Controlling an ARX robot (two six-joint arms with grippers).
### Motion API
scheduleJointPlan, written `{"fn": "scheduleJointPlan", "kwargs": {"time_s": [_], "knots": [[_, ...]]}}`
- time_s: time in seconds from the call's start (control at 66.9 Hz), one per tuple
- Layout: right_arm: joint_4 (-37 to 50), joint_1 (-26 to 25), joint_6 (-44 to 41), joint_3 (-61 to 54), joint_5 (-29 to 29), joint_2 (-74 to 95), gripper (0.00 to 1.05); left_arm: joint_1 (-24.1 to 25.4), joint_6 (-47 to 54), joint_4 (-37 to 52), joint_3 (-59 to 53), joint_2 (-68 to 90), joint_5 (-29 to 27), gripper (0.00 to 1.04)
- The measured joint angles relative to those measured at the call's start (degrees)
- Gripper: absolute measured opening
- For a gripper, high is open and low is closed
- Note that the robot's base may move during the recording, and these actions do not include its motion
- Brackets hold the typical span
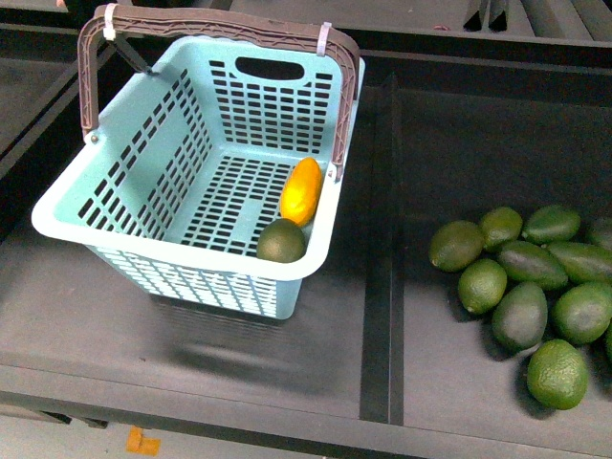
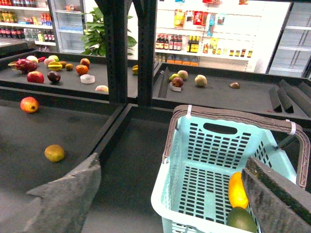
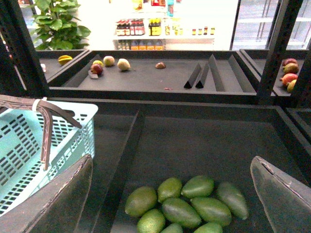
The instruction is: Pick mango and avocado into basket
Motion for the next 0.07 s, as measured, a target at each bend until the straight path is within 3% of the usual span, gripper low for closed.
{"fn": "scheduleJointPlan", "kwargs": {"time_s": [0.075], "knots": [[0.00, 0.00, 0.00, 0.00, 0.00, 0.00, 0.96, 0.02, 0.07, 0.00, 0.00, 0.00, -0.02, 0.96]]}}
